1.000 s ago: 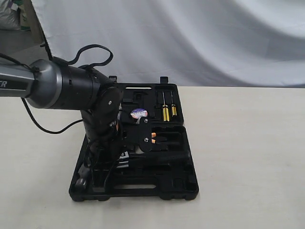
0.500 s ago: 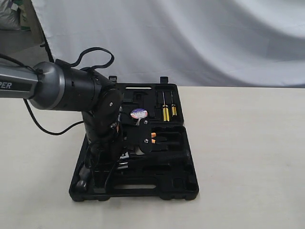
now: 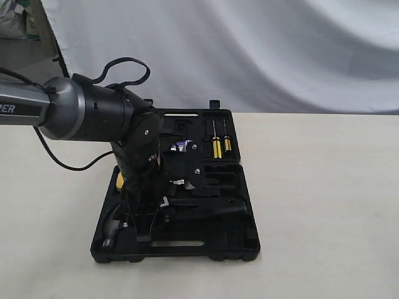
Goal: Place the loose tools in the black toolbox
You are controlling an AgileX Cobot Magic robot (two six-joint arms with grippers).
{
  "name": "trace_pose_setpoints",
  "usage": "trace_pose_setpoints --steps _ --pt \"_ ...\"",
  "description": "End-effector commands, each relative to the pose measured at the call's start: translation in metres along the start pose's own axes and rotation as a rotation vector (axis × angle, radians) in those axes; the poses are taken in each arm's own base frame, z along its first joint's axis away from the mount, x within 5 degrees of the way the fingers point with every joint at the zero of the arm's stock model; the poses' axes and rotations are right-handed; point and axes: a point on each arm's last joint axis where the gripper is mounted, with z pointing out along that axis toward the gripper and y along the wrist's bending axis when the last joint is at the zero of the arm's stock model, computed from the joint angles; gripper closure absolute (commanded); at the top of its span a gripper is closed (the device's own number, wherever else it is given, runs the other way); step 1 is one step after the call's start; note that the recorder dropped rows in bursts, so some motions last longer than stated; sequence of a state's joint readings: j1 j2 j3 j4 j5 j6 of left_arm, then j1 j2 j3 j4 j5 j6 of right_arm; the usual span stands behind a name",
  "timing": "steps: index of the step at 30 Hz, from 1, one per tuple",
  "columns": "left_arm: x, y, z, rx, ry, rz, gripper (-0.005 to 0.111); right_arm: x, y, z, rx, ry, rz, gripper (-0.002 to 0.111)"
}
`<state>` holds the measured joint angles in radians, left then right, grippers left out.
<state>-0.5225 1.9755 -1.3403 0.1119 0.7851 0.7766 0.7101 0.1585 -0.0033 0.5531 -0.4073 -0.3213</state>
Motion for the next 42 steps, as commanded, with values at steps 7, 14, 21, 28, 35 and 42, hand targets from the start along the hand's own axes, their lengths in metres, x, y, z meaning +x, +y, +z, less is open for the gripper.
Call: trace_pose_setpoints --steps 7,14,21,28,35,42 --pt "-0.011 0.01 -0.013 -0.02 -0.054 -0.038 0.065 0.0 0.0 -0.001 -0.001 -0.012 -0.015 0.108" --pt "-0.017 0.011 -0.013 -0.033 -0.119 -0.053 0.106 0.0 0.0 -0.001 -0.001 -0.012 -0.015 0.108" --pt "-0.021 0.006 0.003 0.03 -0.139 -0.073 0.106 0.0 0.0 -0.001 -0.001 -0.012 -0.015 0.108" --pt "-0.019 -0.001 0.035 0.101 -0.09 -0.066 0.106 0.0 0.0 -0.001 -0.001 -0.012 -0.015 0.108" --pt "-0.019 -0.003 0.044 0.116 -0.077 -0.06 0.106 0.0 0.0 -0.001 -0.001 -0.012 -0.015 0.108" --pt "-0.014 -0.009 0.043 0.179 -0.027 -0.041 0.106 0.0 0.0 -0.001 -0.001 -0.012 -0.015 0.108"
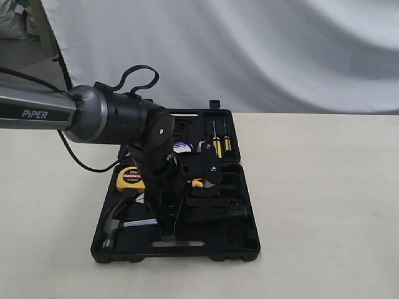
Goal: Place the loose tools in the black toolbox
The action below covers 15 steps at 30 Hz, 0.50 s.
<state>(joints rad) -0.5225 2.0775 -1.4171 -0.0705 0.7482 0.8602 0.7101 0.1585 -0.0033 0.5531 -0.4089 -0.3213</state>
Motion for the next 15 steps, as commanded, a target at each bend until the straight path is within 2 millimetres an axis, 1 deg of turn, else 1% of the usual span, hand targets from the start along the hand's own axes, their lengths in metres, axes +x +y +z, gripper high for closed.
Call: trace_pose_setpoints --steps 1,5,8,11,13,15 --pt "0.01 -0.011 0.017 0.107 0.083 0.004 0.106 0.0 0.0 -0.001 -0.001 -0.01 -0.015 0.108" --pt "0.011 -0.012 0.018 0.117 0.091 0.004 0.106 0.0 0.0 -0.001 -0.003 -0.004 -0.015 0.108" --pt "0.011 -0.013 0.023 0.128 0.095 -0.002 0.106 0.0 0.0 -0.001 -0.003 -0.006 -0.018 0.108" --pt "0.015 -0.016 0.036 0.162 0.124 -0.007 0.106 0.0 0.0 -0.001 -0.003 -0.006 -0.018 0.108" --pt "0.016 -0.017 0.04 0.172 0.138 -0.004 0.106 0.0 0.0 -0.001 -0.003 -0.006 -0.018 0.108" --pt "0.017 -0.017 0.04 0.179 0.147 -0.001 0.106 0.0 0.0 -0.001 -0.003 -0.006 -0.018 0.108"
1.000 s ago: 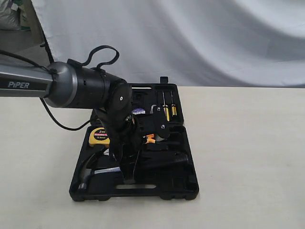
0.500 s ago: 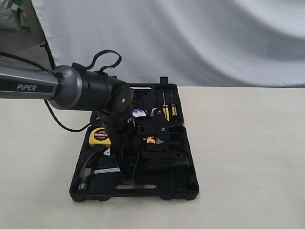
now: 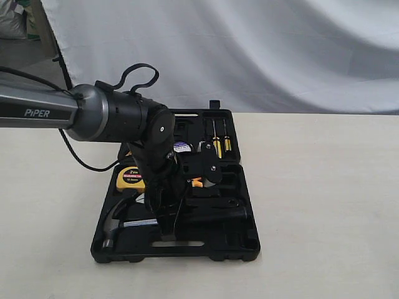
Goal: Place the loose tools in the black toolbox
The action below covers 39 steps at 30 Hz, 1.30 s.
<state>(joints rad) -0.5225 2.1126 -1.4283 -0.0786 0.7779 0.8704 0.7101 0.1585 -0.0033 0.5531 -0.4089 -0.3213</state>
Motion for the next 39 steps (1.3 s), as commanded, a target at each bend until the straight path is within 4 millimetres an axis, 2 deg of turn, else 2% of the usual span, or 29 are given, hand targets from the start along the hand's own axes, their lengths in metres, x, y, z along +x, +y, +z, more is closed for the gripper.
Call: trace_pose_setpoints --steps 1,10,27,34,39 --pt "0.014 -0.014 0.026 0.132 0.111 -0.004 0.106 0.0 0.0 -0.001 -0.003 -0.006 -0.018 0.108" --pt "0.006 -0.01 -0.02 0.054 0.03 0.019 0.106 0.0 0.0 -0.001 -0.003 -0.006 -0.018 0.108" --pt "-0.001 -0.008 -0.067 -0.048 -0.081 0.035 0.106 0.0 0.0 -0.001 -0.003 -0.006 -0.016 0.108" --pt "-0.004 -0.012 -0.074 -0.021 -0.12 0.05 0.106 0.0 0.0 -0.001 -0.003 -0.006 -0.016 0.108" --pt "-0.007 -0.014 -0.064 0.021 -0.14 0.048 0.106 0.0 0.0 -0.001 -0.003 -0.006 -0.016 0.108"
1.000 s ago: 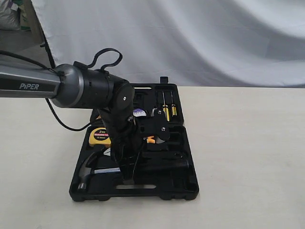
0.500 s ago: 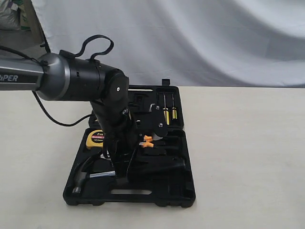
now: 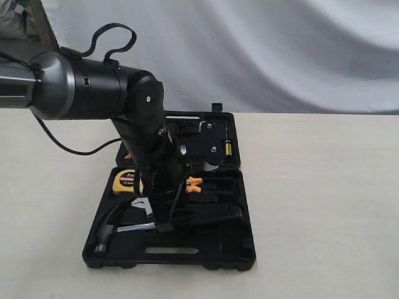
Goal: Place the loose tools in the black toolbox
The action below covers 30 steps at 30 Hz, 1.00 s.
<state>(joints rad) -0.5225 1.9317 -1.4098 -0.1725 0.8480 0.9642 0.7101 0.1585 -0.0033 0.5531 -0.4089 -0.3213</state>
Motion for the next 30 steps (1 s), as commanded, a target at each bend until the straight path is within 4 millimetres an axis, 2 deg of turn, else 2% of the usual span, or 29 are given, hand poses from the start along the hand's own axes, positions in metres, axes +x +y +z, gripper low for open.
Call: trace_pose_setpoints --steps 1,11,15,21,30 --pt "-0.001 -0.005 0.011 0.058 -0.024 0.006 0.106 0.0 0.0 -0.001 -0.003 -0.006 -0.016 0.108" --pt "0.008 -0.008 0.058 0.157 0.034 -0.01 0.106 0.0 0.0 -0.001 -0.003 -0.006 -0.016 0.108" --pt "0.011 -0.009 0.07 0.179 0.055 -0.014 0.106 0.0 0.0 -0.001 -0.003 -0.006 -0.016 0.108" --pt "0.01 -0.009 0.066 0.171 0.051 -0.009 0.106 0.0 0.0 -0.001 -0.003 -0.006 -0.016 0.108" --pt "0.004 -0.009 0.033 0.147 0.024 0.007 0.106 0.0 0.0 -0.001 -0.003 -0.006 -0.016 0.108"
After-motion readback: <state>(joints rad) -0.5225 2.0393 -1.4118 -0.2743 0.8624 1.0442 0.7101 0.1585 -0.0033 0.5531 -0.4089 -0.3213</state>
